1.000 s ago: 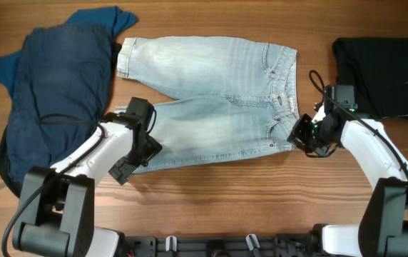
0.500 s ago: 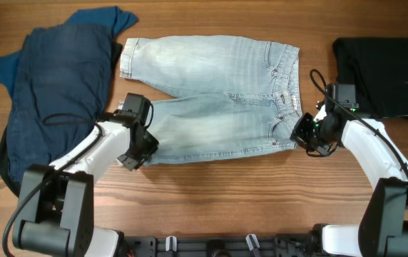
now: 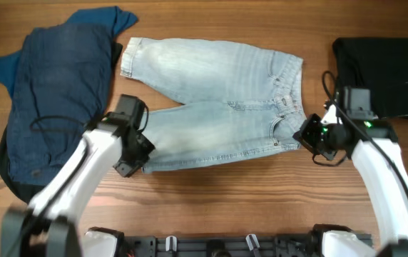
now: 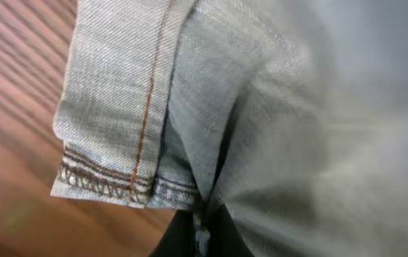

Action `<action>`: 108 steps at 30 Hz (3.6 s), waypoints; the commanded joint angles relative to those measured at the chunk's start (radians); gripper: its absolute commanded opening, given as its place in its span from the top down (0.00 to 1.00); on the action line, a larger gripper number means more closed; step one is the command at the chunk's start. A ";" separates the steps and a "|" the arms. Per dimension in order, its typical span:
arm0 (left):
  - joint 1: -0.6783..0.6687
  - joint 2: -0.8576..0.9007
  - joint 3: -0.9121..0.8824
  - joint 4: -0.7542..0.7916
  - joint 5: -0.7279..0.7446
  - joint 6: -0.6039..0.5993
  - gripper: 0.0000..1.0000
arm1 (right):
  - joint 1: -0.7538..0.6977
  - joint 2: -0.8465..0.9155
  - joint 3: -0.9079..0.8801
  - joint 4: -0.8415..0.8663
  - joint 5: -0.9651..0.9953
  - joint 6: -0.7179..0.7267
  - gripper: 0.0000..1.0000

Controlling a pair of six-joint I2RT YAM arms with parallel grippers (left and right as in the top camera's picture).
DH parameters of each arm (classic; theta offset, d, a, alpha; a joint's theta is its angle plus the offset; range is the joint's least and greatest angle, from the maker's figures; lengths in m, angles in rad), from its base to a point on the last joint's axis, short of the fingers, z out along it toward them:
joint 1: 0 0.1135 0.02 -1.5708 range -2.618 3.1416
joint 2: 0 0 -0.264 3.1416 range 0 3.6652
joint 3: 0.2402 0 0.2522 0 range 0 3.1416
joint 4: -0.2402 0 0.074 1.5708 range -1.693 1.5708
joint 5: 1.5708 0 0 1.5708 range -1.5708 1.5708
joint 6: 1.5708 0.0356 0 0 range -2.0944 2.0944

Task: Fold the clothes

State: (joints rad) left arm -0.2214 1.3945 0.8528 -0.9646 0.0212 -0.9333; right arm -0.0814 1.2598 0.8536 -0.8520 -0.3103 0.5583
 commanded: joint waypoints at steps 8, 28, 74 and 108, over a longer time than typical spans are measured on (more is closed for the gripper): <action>0.016 -0.636 0.042 -0.150 -0.039 0.014 0.96 | -0.017 -0.324 0.029 -0.316 0.077 0.072 0.96; -0.119 0.034 0.091 0.581 -0.128 0.250 0.96 | -0.017 0.096 0.070 0.061 0.177 0.098 0.96; -0.137 0.278 0.091 0.867 -0.070 0.594 0.00 | -0.082 0.255 0.119 0.339 0.138 -0.322 0.00; -0.004 0.664 0.277 0.874 0.116 0.642 0.29 | -0.166 0.684 0.101 0.640 -0.024 -0.397 0.25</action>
State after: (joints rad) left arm -0.2176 2.0121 1.1492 -0.0353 0.1177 -0.2893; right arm -0.2440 1.8404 0.9684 -0.2108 -0.2356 0.1581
